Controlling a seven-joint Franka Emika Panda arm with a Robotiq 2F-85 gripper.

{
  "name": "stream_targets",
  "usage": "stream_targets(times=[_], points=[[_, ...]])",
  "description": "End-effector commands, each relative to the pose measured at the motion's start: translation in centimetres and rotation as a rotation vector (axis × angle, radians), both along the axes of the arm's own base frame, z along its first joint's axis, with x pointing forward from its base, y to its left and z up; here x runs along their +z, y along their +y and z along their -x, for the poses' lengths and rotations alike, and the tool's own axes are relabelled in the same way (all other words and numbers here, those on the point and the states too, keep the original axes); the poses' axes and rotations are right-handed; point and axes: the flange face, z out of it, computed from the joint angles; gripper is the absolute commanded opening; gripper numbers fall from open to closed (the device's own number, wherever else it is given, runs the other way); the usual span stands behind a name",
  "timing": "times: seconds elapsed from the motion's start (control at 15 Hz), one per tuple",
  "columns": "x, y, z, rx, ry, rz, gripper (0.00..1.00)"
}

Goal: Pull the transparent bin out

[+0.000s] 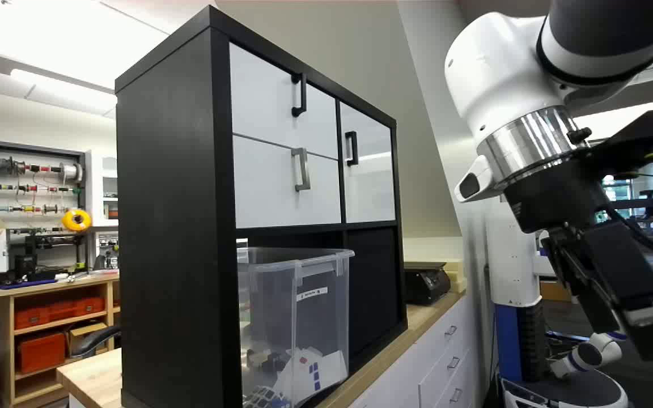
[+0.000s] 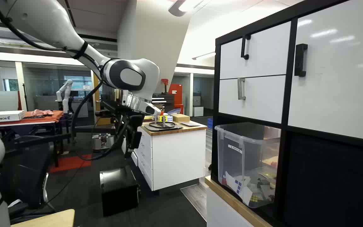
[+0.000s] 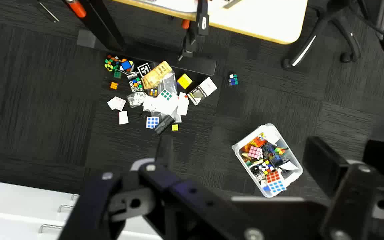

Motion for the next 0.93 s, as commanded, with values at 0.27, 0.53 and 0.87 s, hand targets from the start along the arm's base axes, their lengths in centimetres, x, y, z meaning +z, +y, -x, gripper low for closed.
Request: stream_targets(times=[0.27,0.53,0.87], points=[[0.05,0.01,-0.01,0.0,0.001,0.0,1.0],[0.05,0.01,-0.02,0.0,0.001,0.0,1.0],[0.18,0.12,-0.35,-0.001,-0.087,0.046,1.0]])
